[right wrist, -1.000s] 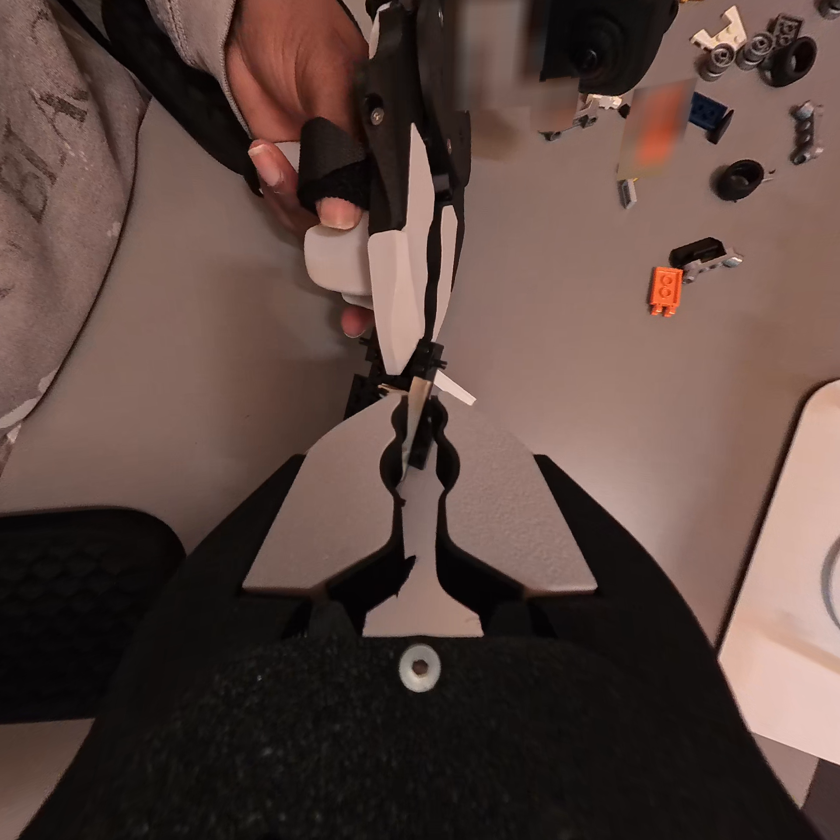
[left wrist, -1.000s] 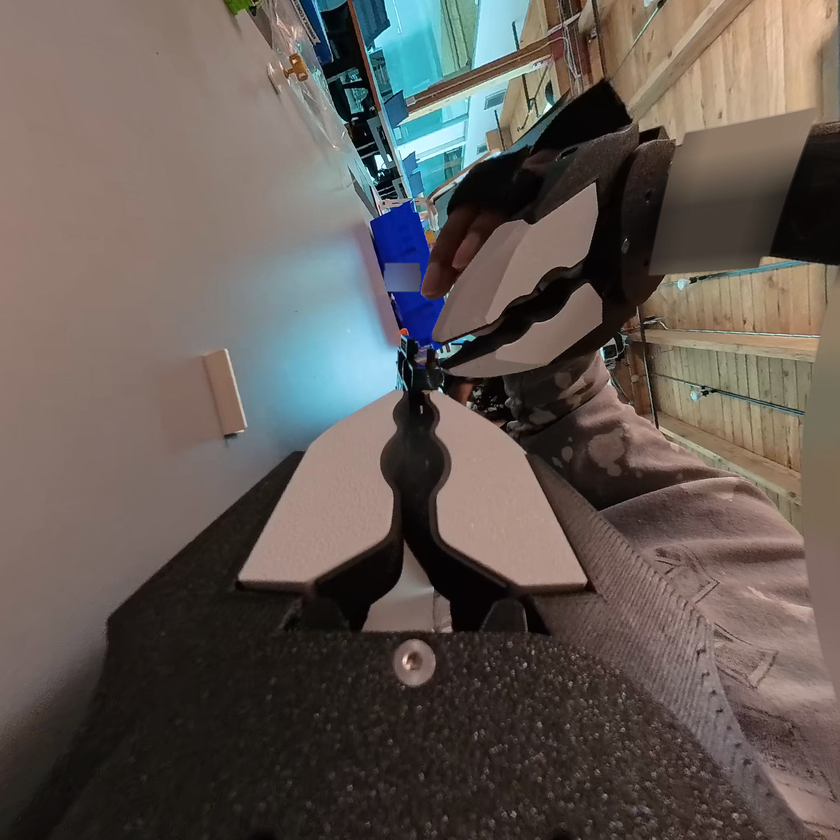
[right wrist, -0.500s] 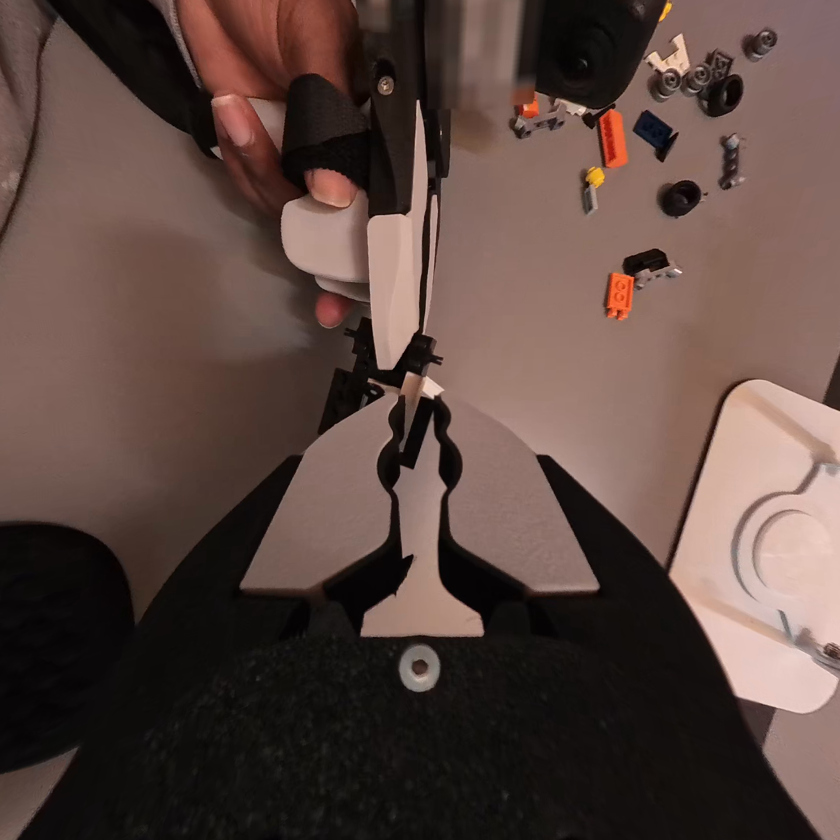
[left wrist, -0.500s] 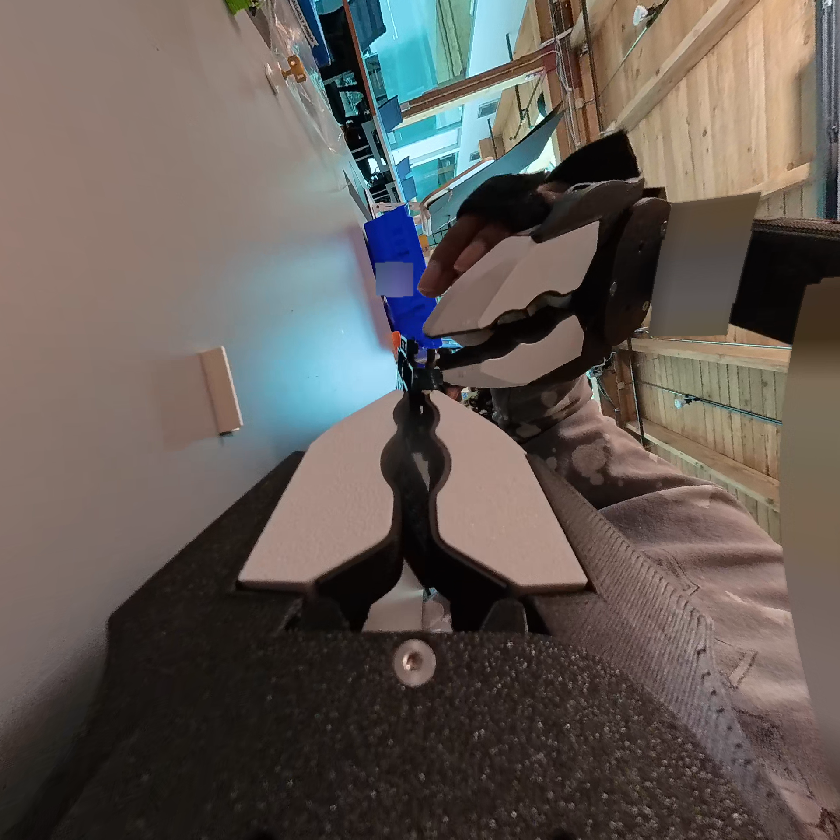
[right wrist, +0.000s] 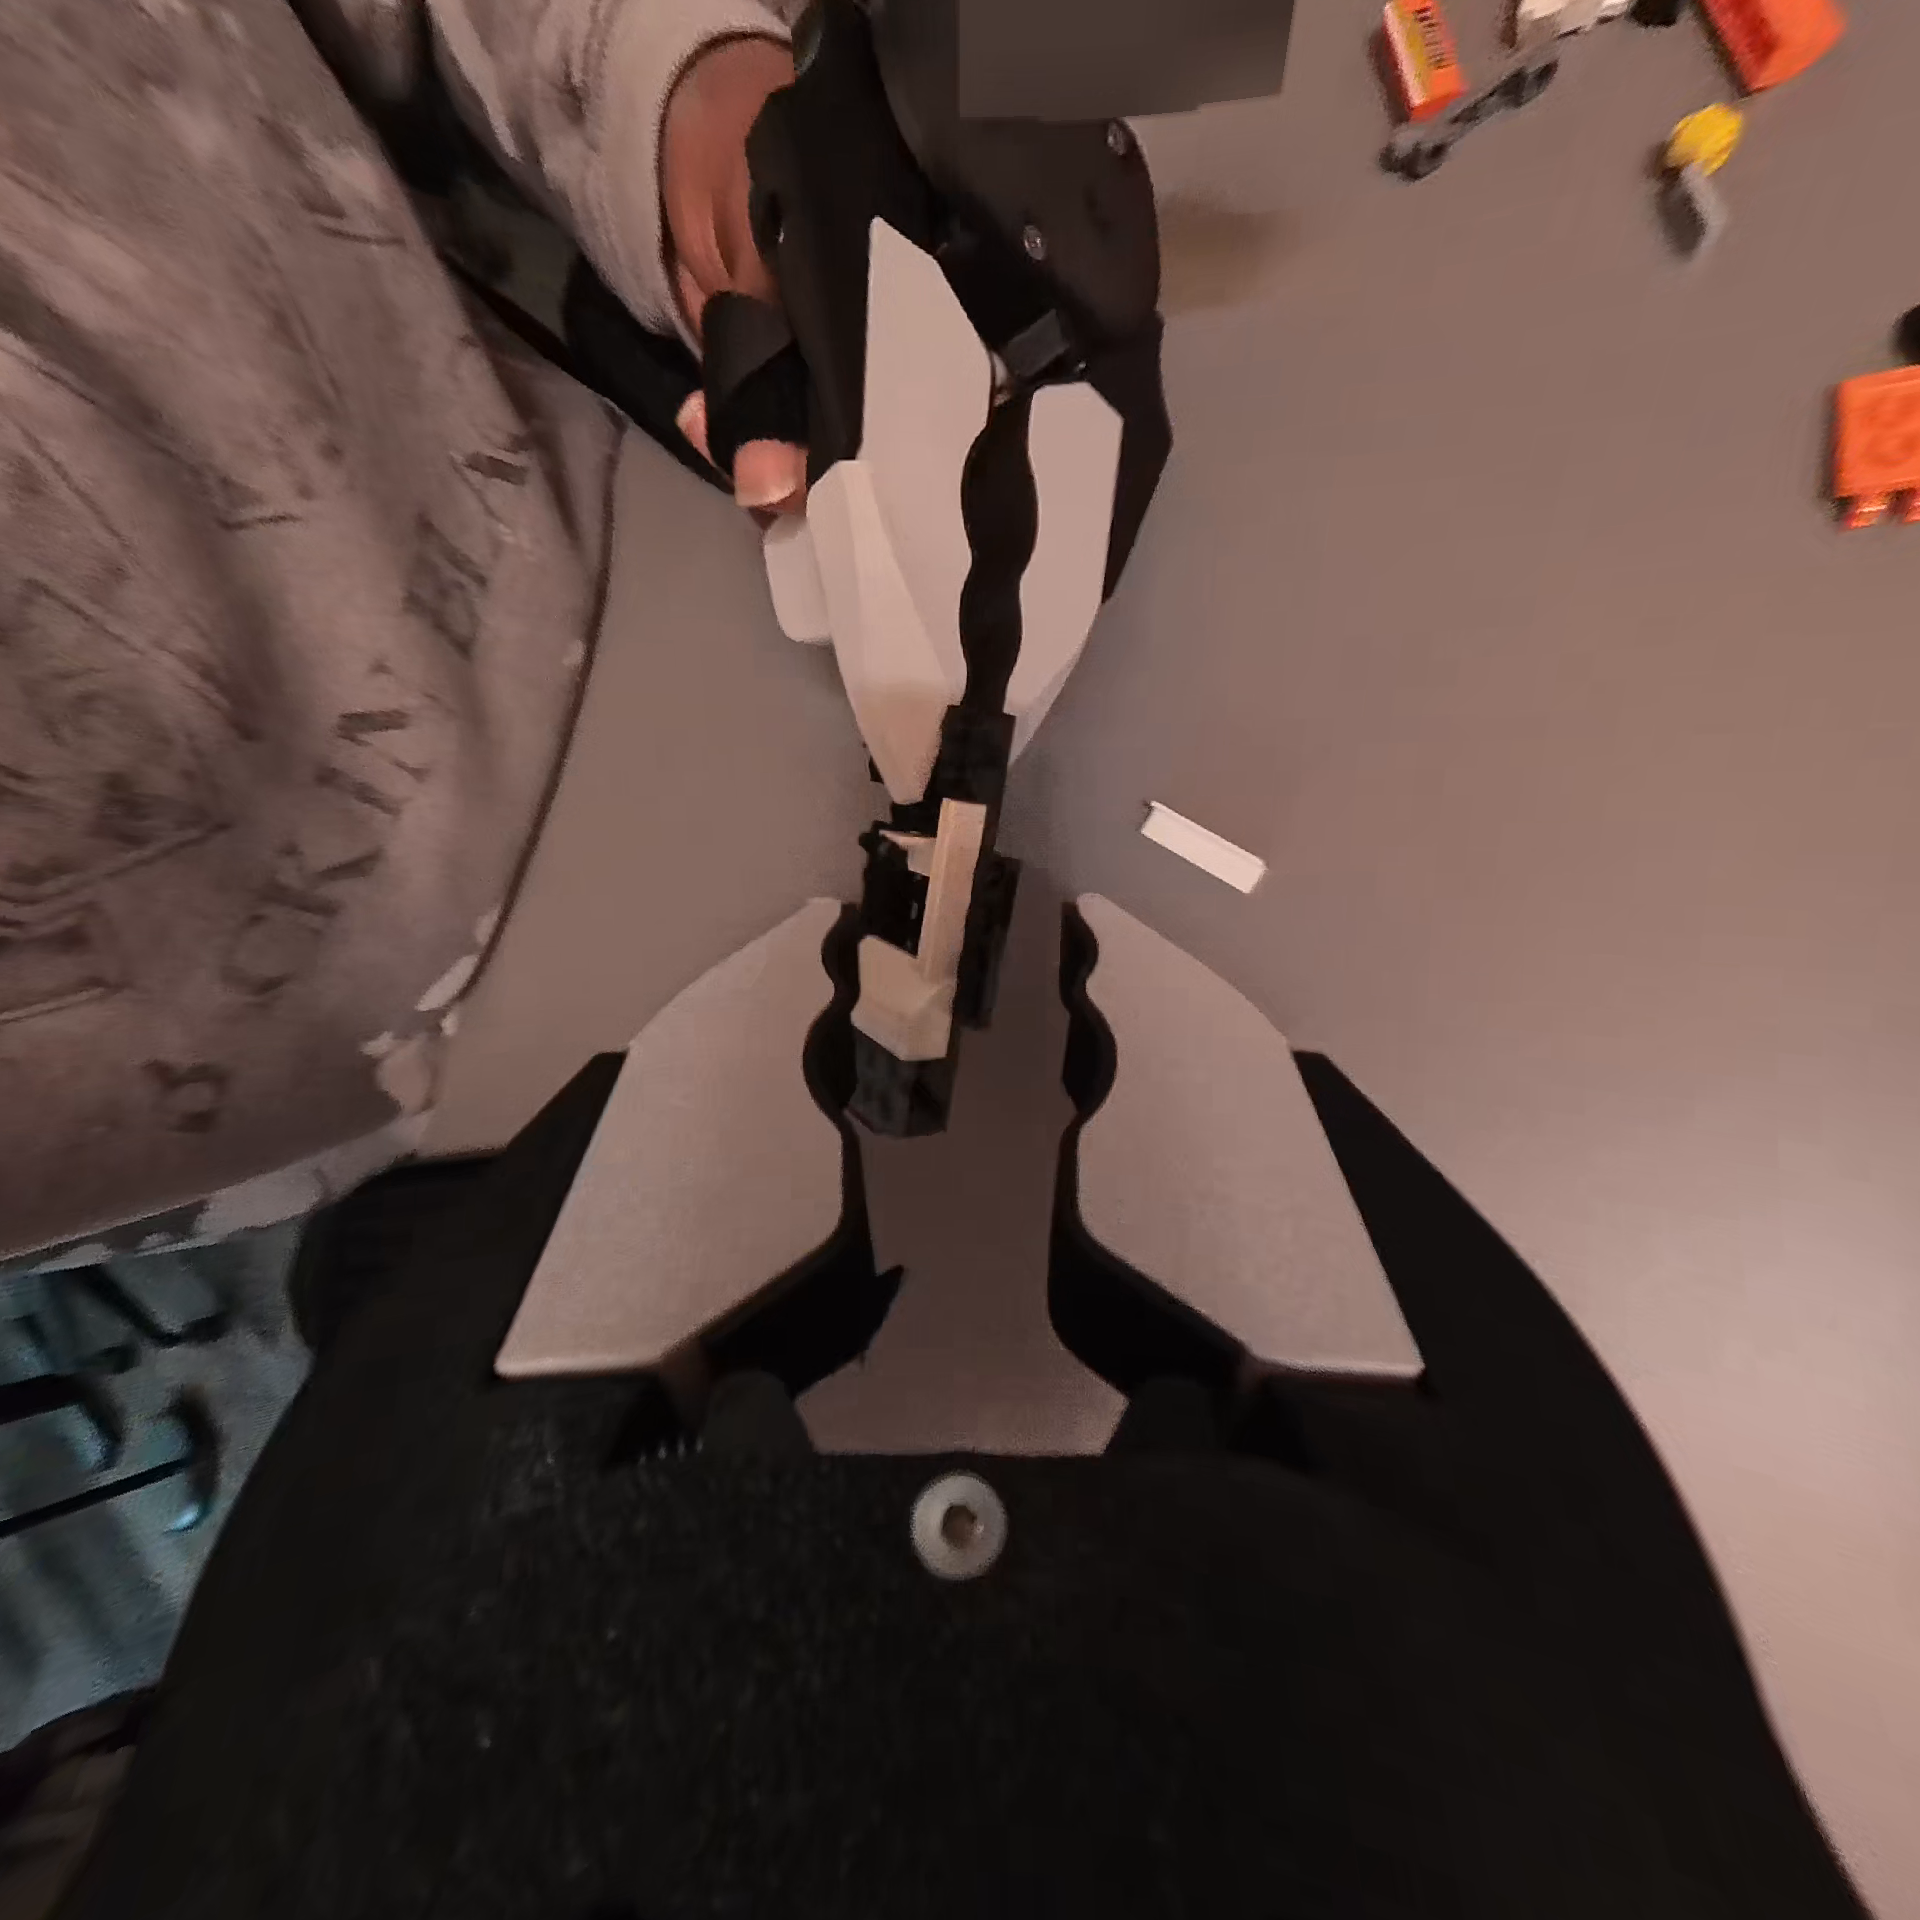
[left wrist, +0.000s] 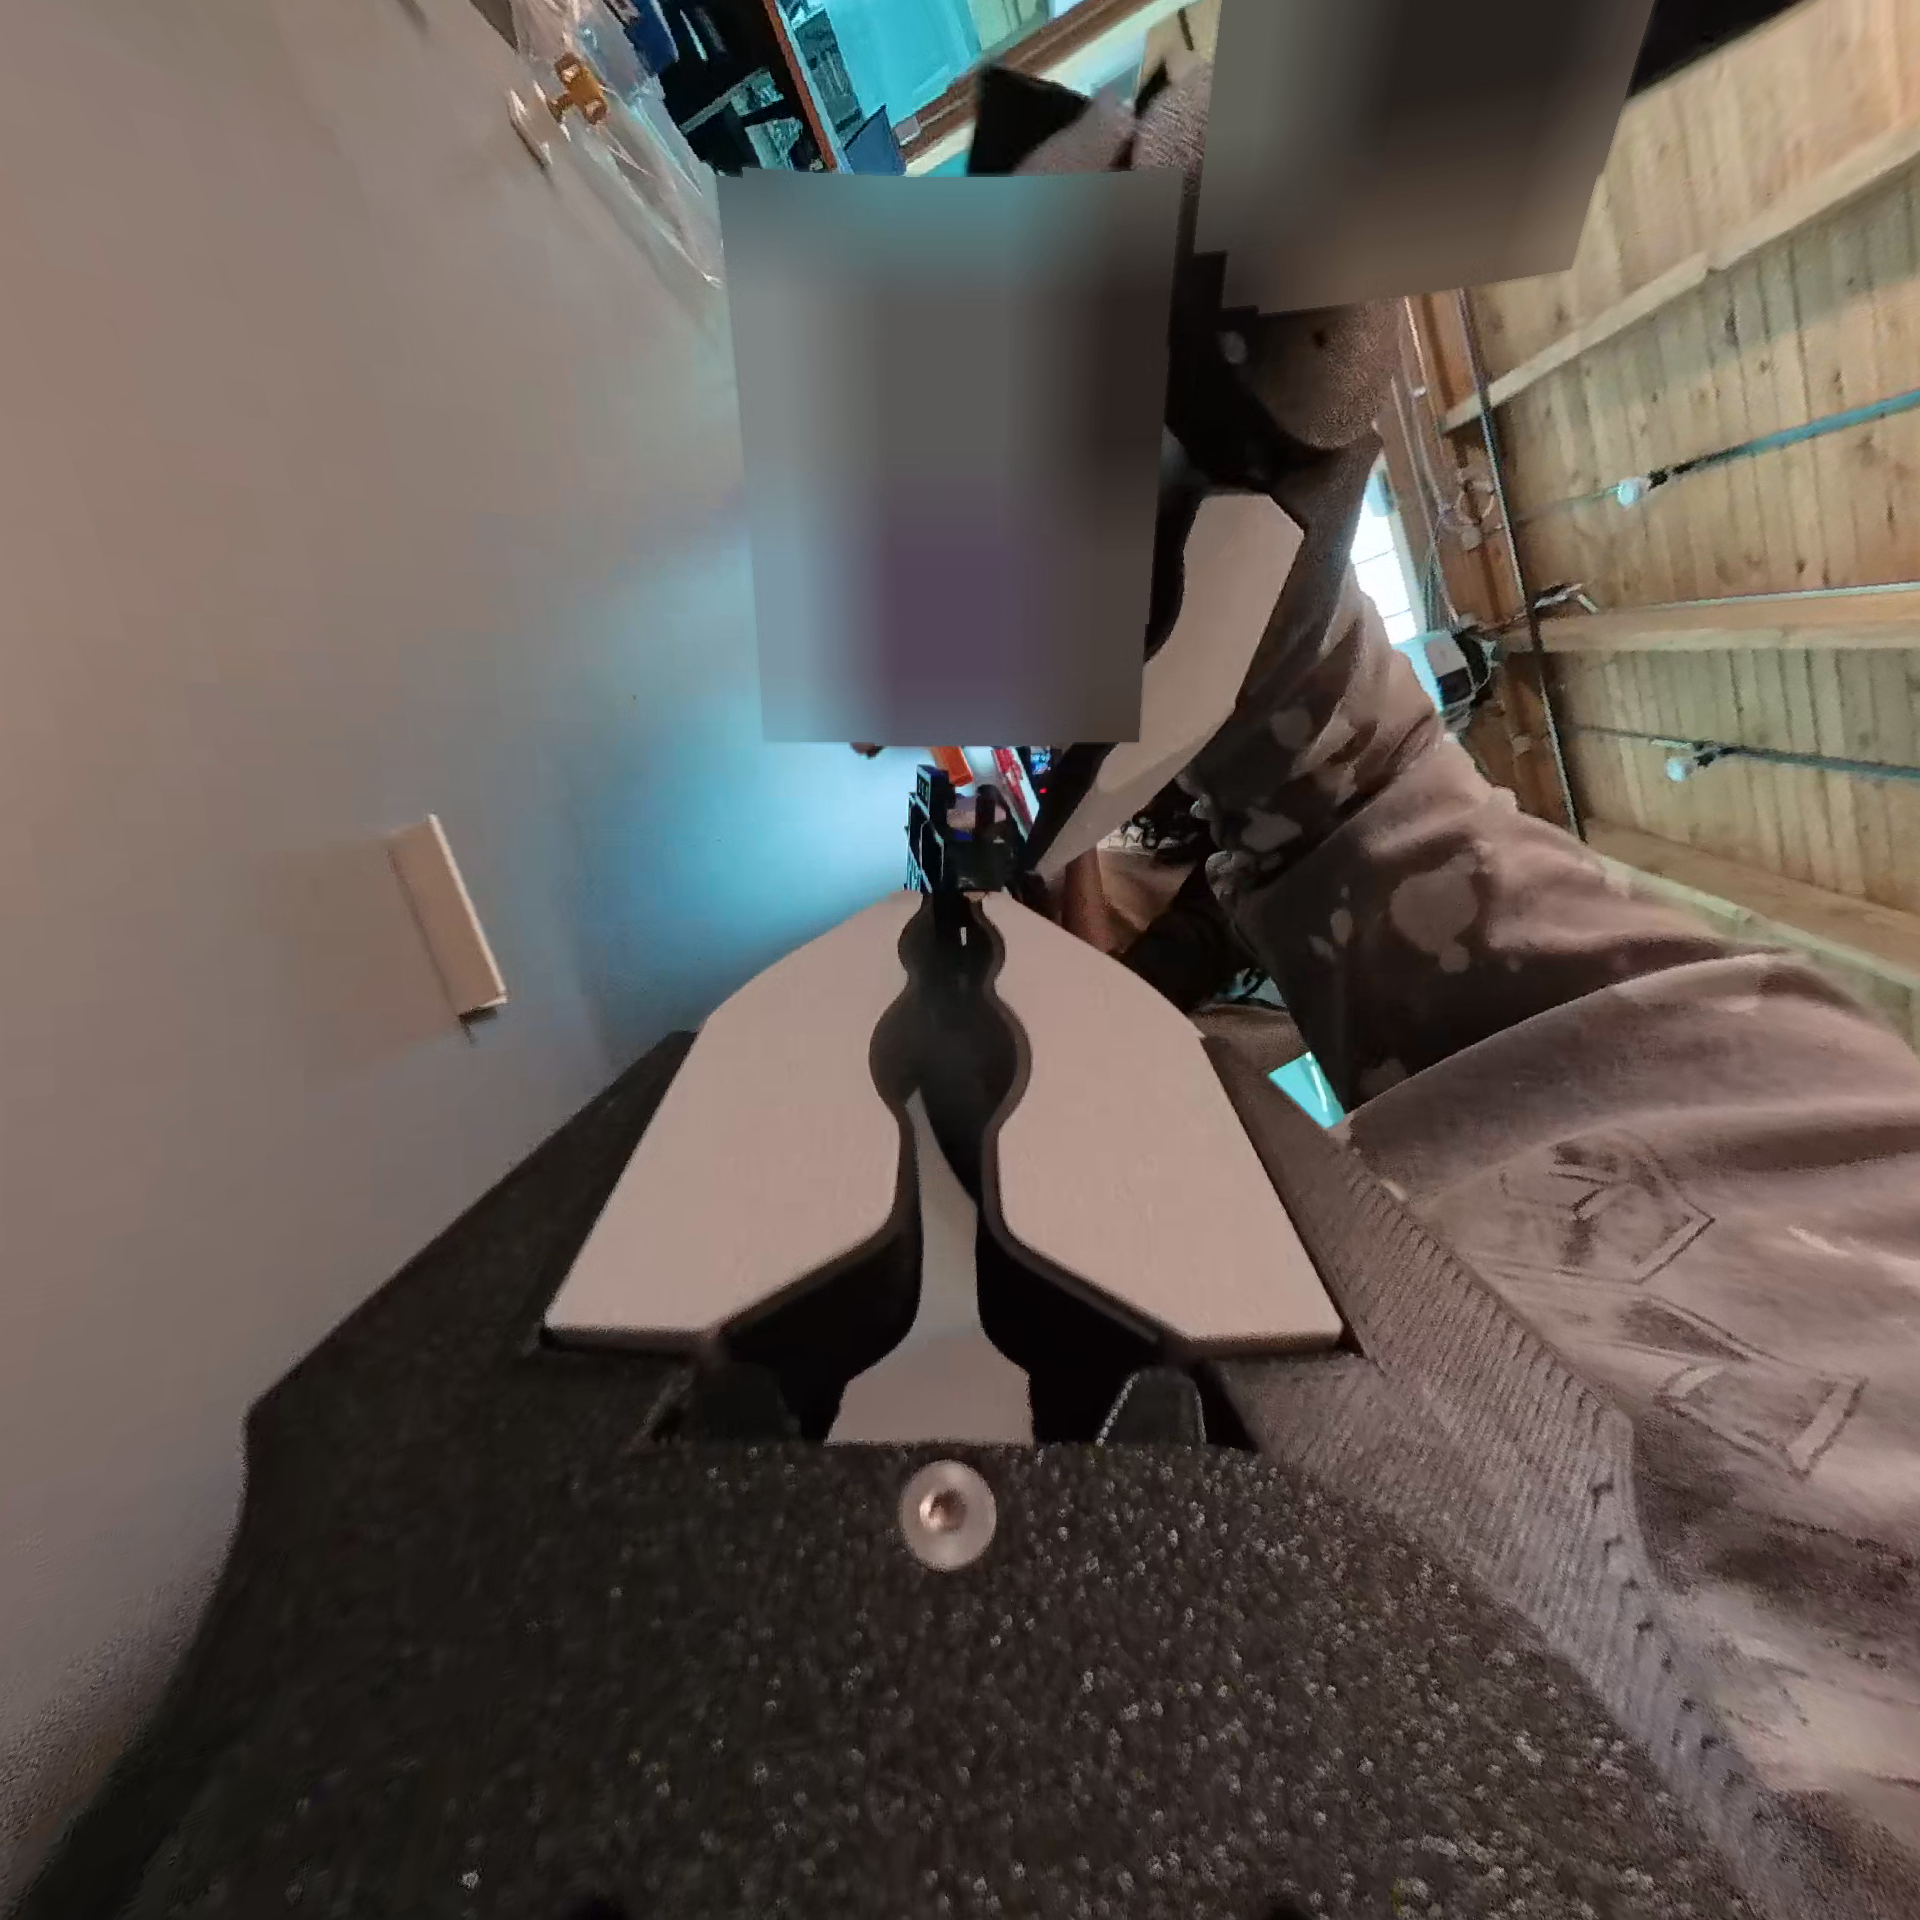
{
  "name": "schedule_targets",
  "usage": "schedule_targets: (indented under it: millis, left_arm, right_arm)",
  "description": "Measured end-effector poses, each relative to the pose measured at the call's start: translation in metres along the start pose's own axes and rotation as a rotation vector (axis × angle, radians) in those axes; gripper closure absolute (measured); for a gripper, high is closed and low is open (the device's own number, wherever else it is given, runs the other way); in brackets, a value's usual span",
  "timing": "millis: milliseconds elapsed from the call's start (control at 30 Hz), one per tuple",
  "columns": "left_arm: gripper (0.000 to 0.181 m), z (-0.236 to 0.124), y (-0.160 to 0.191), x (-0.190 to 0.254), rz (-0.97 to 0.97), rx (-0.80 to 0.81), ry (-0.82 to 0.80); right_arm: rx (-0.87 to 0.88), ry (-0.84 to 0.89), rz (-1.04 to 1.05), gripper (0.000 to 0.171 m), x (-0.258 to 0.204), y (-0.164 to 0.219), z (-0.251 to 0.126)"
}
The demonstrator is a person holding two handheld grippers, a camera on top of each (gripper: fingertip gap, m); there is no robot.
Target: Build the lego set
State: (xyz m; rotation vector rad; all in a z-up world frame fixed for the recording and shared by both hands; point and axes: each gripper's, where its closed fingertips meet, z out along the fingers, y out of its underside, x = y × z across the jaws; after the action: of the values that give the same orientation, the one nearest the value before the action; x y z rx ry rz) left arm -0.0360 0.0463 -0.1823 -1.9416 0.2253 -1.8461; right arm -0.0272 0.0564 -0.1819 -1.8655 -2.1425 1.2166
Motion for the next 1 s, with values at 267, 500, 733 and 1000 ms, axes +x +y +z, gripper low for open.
schedule_targets:
  millis: [267, 500, 733, 1000]
  left_arm:
    - [0.177, 0.001, 0.003, 0.007, 0.104, -0.025, -0.004]
    - [0.176, 0.001, 0.005, 0.012, 0.131, -0.036, 0.01]
    - [0.177, 0.002, 0.004, 0.018, 0.155, -0.017, 0.02]
    - [0.177, 0.002, 0.003, 0.024, 0.187, -0.007, 0.034]
  right_arm:
    - [-0.019, -0.139, 0.032, 0.142, -0.009, 0.005, 0.012]
    - [-0.022, -0.075, -0.035, 0.155, -0.013, 0.004, 0.011]
    - [-0.06, 0.028, -0.094, 0.151, -0.017, 0.003, 0.007]
    - [-0.071, 0.064, -0.111, 0.149, -0.022, 0.002, 0.004]
